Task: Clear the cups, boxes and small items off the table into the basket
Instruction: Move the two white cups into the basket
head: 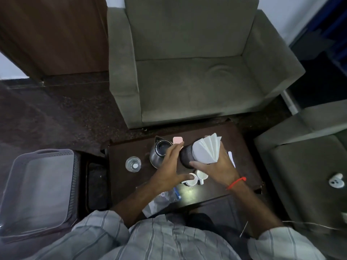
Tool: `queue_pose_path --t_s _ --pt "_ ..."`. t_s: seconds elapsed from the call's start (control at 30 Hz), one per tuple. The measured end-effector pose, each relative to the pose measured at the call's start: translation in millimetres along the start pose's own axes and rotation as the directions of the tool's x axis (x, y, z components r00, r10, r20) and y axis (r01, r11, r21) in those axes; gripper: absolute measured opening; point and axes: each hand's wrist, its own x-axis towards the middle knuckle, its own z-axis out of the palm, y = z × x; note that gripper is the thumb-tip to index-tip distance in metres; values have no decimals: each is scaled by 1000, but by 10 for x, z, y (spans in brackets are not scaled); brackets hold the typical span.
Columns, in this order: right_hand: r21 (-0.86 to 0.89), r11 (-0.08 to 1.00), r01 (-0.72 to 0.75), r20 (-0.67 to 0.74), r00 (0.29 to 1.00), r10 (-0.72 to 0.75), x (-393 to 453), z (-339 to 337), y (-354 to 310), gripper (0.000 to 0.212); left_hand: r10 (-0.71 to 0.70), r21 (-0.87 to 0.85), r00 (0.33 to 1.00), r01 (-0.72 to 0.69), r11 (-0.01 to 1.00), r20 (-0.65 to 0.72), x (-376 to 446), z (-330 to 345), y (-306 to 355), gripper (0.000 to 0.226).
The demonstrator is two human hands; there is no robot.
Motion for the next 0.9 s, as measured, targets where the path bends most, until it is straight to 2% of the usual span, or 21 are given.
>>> queue_pose_path --t_s 0.17,0.33,0.47,0.57,0.9 --pt "-52 994 -93 -109 990 87 655 -245 600 88 -87 142 996 86 986 5 261 297 -74 86" --pt "-129 986 -107 -1 994 107 1421 -347 1319 89 -186 221 982 187 957 -23 593 741 -56 76" --pt "-148 979 -141 42 988 148 1930 -229 1840 95 -223 236 970 239 942 -92 954 1030 -87 71" --pt "-228 966 -124 94 984 149 2215 -86 2141 97 -259 211 955 286 935 -146 1212 1139 -101 66" --pt "-249 952 -178 86 975 205 2740 198 2638 106 -313 210 927 355 911 -207 1604 1291 -356 56"
